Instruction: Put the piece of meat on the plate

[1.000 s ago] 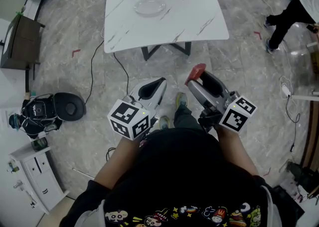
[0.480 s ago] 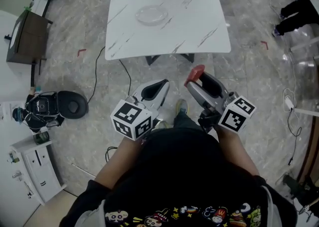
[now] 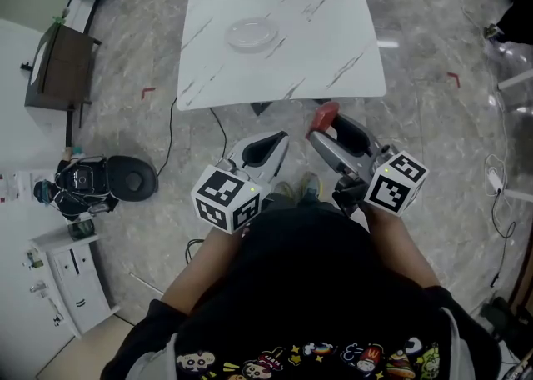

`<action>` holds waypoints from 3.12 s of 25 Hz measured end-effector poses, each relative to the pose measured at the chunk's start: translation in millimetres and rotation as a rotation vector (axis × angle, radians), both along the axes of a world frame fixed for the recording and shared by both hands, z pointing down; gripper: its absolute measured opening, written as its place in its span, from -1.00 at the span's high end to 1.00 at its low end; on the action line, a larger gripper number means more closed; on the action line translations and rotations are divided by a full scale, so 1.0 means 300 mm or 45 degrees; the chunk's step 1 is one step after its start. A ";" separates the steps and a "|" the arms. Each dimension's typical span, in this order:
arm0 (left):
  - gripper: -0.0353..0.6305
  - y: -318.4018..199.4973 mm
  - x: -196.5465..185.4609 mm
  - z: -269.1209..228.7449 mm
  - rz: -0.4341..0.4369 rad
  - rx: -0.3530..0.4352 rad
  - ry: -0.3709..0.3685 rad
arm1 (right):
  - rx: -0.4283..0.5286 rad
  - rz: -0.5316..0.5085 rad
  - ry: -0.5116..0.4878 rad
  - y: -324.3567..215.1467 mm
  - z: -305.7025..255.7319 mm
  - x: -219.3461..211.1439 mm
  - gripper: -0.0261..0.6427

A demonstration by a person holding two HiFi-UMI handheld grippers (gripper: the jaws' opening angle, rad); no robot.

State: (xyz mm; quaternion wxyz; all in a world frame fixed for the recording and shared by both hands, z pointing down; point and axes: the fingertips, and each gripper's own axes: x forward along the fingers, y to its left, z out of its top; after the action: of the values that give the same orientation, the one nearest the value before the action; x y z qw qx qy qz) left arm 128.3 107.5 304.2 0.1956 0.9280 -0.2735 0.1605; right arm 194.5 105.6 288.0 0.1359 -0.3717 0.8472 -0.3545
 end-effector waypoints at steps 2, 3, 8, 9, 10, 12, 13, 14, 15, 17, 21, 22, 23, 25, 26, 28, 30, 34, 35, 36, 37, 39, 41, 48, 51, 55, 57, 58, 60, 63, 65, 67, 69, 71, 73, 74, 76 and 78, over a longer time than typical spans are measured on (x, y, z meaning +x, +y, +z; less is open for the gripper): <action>0.89 -0.007 0.013 -0.002 0.004 0.006 -0.001 | 0.000 0.003 0.001 0.000 0.004 0.012 0.05; 0.89 -0.012 0.015 -0.003 0.005 0.010 0.001 | -0.001 0.004 0.003 0.000 0.006 0.015 0.04; 0.89 -0.038 0.026 0.000 0.018 0.011 0.010 | -0.008 0.011 0.029 -0.004 0.015 0.019 0.04; 0.89 -0.045 0.027 0.002 0.021 0.010 0.014 | -0.010 0.013 0.034 -0.007 0.016 0.017 0.04; 0.89 -0.054 0.027 0.005 0.024 0.008 0.020 | -0.013 0.014 0.038 -0.013 0.019 0.013 0.04; 0.89 -0.075 0.023 0.016 0.030 0.002 0.032 | -0.020 0.016 0.047 -0.032 0.028 0.002 0.04; 0.89 -0.088 0.020 0.023 0.033 -0.001 0.037 | -0.026 0.018 0.053 -0.044 0.035 -0.005 0.04; 0.89 -0.102 0.014 0.031 0.036 -0.006 0.043 | -0.033 0.018 0.060 -0.060 0.042 -0.013 0.04; 0.89 -0.120 0.008 0.039 0.037 -0.012 0.050 | -0.041 0.019 0.066 -0.078 0.049 -0.021 0.04; 0.89 -0.167 -0.010 0.055 0.030 -0.030 0.068 | -0.061 0.018 0.078 -0.126 0.064 -0.042 0.04; 0.89 -0.278 -0.062 0.088 0.005 -0.065 0.098 | -0.102 0.006 0.121 -0.235 0.097 -0.094 0.04; 0.89 -0.307 -0.076 0.096 0.002 -0.073 0.102 | -0.110 0.005 0.135 -0.264 0.105 -0.106 0.05; 0.89 -0.337 -0.090 0.103 0.000 -0.081 0.105 | -0.117 0.003 0.150 -0.293 0.113 -0.117 0.04; 0.89 -0.399 -0.117 0.119 -0.006 -0.095 0.108 | -0.132 -0.005 0.178 -0.353 0.129 -0.140 0.04; 0.89 -0.430 -0.129 0.129 -0.010 -0.104 0.110 | -0.141 -0.010 0.189 -0.382 0.139 -0.153 0.04; 0.89 -0.491 -0.148 0.152 -0.014 -0.124 0.113 | -0.157 -0.023 0.207 -0.443 0.159 -0.177 0.05; 0.89 -0.553 -0.159 0.175 -0.015 -0.144 0.113 | -0.175 -0.034 0.219 -0.505 0.181 -0.199 0.04; 0.89 -0.644 -0.174 0.218 -0.018 -0.190 0.111 | -0.227 -0.054 0.232 -0.605 0.232 -0.228 0.05; 0.89 -0.662 -0.181 0.227 -0.020 -0.200 0.109 | -0.239 -0.057 0.236 -0.628 0.245 -0.234 0.05; 0.89 -0.680 -0.189 0.236 -0.022 -0.208 0.107 | -0.249 -0.057 0.239 -0.651 0.256 -0.241 0.05; 0.89 -0.698 -0.199 0.243 -0.025 -0.215 0.104 | -0.257 -0.056 0.245 -0.673 0.268 -0.247 0.05; 0.89 -0.730 -0.221 0.258 -0.031 -0.226 0.097 | -0.266 -0.053 0.280 -0.717 0.295 -0.254 0.05; 0.89 -0.758 -0.244 0.280 -0.040 -0.240 0.087 | -0.268 -0.057 0.330 -0.762 0.330 -0.258 0.05; 0.89 -0.839 -0.318 0.385 -0.075 -0.303 0.053 | -0.303 -0.114 0.457 -0.927 0.474 -0.287 0.05; 0.89 -0.859 -0.339 0.420 -0.077 -0.330 0.056 | -0.298 -0.162 0.553 -0.994 0.547 -0.320 0.05; 0.89 -0.880 -0.364 0.444 -0.089 -0.349 0.072 | -0.304 -0.215 0.642 -1.077 0.633 -0.364 0.05; 0.89 -0.878 -0.373 0.454 -0.096 -0.357 0.079 | -0.299 -0.230 0.681 -1.106 0.662 -0.373 0.05; 0.89 -0.873 -0.377 0.459 -0.099 -0.360 0.081 | -0.295 -0.234 0.699 -1.116 0.672 -0.374 0.05; 0.89 -0.869 -0.389 0.469 -0.106 -0.361 0.083 | -0.286 -0.244 0.733 -1.141 0.690 -0.378 0.05; 0.89 -0.906 -0.418 0.502 -0.121 -0.374 0.089 | -0.289 -0.284 0.808 -1.210 0.738 -0.398 0.05; 0.89 -0.934 -0.430 0.524 -0.131 -0.388 0.103 | -0.298 -0.321 0.868 -1.250 0.775 -0.409 0.05; 0.89 -0.951 -0.436 0.535 -0.138 -0.394 0.118 | -0.310 -0.357 0.920 -1.273 0.804 -0.419 0.05; 0.89 -0.964 -0.436 0.538 -0.144 -0.396 0.135 | -0.327 -0.395 0.962 -1.288 0.827 -0.425 0.05; 0.89 -0.974 -0.436 0.532 -0.149 -0.392 0.151 | -0.354 -0.428 1.005 -1.300 0.849 -0.429 0.05; 0.89 -0.984 -0.442 0.520 -0.149 -0.379 0.156 | -0.380 -0.453 1.047 -1.313 0.866 -0.435 0.05; 0.89 -0.988 -0.448 0.515 -0.149 -0.373 0.157 | -0.391 -0.467 1.068 -1.321 0.872 -0.439 0.05; 0.89 -0.995 -0.461 0.514 -0.155 -0.367 0.157 | -0.407 -0.497 1.101 -1.336 0.883 -0.449 0.05; 0.89 -0.997 -0.474 0.529 -0.165 -0.371 0.151 | -0.419 -0.525 1.126 -1.349 0.892 -0.456 0.04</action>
State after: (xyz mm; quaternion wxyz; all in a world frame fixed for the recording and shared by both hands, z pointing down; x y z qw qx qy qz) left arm -14.0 -191.5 462.8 0.3538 0.8782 -0.2944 0.1303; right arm 57.6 -299.3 555.5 -0.3682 -0.3278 0.8124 -0.3115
